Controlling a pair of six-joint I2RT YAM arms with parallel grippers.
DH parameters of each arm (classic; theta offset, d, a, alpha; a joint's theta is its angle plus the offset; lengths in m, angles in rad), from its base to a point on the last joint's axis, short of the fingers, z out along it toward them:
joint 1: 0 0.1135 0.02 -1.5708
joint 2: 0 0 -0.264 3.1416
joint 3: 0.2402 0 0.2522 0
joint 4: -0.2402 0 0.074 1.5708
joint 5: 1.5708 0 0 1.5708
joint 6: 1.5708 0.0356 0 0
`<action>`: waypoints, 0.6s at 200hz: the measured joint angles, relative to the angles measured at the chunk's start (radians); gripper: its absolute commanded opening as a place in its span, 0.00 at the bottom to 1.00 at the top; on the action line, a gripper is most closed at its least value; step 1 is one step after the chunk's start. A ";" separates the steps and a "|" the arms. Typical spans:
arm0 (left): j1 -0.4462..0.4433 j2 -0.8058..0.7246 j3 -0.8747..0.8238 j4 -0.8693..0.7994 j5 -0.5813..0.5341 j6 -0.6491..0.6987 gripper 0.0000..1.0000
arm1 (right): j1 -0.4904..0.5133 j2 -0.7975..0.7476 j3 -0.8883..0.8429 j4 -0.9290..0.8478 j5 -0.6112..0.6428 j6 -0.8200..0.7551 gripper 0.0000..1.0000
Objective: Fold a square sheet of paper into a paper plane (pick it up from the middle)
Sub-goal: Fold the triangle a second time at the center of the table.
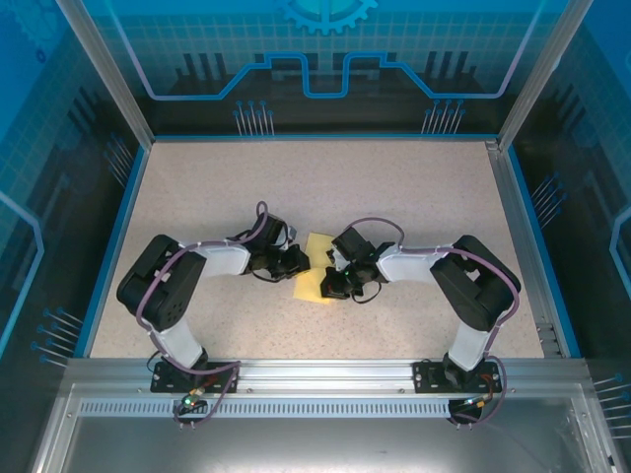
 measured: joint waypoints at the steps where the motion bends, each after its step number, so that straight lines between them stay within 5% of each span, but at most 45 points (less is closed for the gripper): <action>1: 0.000 0.002 0.000 0.000 -0.001 0.000 0.10 | 0.000 0.000 0.000 0.000 0.000 0.000 0.02; 120: 0.001 0.026 0.016 -0.012 -0.021 0.006 0.09 | -0.003 0.098 0.158 -0.005 -0.011 -0.002 0.03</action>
